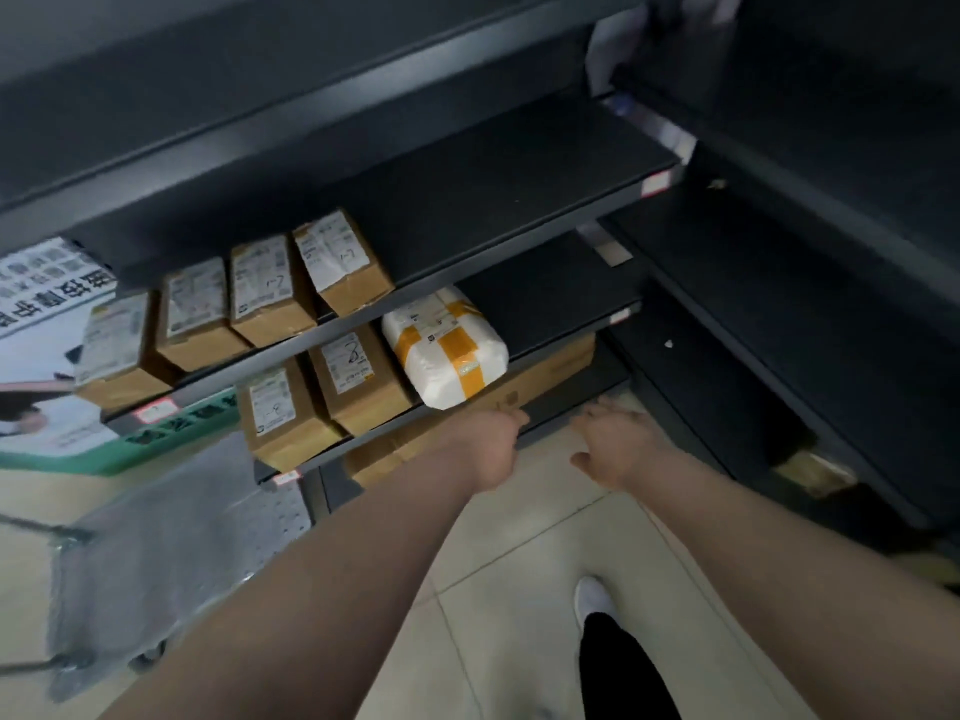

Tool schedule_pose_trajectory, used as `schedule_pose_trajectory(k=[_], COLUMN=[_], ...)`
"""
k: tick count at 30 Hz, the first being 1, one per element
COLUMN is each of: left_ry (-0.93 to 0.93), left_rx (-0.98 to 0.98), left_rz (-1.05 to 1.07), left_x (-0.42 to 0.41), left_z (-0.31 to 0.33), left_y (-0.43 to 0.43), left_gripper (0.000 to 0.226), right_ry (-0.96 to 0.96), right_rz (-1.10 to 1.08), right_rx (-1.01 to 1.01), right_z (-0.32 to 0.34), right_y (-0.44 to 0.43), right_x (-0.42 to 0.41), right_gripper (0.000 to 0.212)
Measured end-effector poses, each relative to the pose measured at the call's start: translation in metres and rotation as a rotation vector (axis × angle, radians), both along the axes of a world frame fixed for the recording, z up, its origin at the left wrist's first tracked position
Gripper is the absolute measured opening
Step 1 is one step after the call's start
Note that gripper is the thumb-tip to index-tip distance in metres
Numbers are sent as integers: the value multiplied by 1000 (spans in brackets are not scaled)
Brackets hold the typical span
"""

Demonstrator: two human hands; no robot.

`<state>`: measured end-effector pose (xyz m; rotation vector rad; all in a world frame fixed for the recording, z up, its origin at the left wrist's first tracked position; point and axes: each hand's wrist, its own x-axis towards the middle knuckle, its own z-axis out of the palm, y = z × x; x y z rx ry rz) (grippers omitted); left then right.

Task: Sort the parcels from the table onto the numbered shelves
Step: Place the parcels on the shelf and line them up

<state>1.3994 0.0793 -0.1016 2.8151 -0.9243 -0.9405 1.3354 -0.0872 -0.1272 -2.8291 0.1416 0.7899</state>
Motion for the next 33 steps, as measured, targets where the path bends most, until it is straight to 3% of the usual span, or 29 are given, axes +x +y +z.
schedule_pose_trajectory(k=[8, 14, 23, 33], left_ry=[28, -35, 12, -43], left_rx=[-29, -48, -128, -111], left_rz=[-400, -793, -1253, -1663], left_x=[-101, -205, -420, -696], left_z=[32, 53, 85, 87], left_y=[-36, -104, -180, -177], left_gripper=[57, 45, 40, 35], right_ry=[23, 64, 19, 22], right_rz=[-382, -739, -1274, -1759], right_rx=[-34, -102, -177, -199], right_z=[51, 79, 105, 109], right_y=[-1, -7, 10, 88], right_x=[-180, -329, -539, -812], right_gripper=[55, 50, 51, 48])
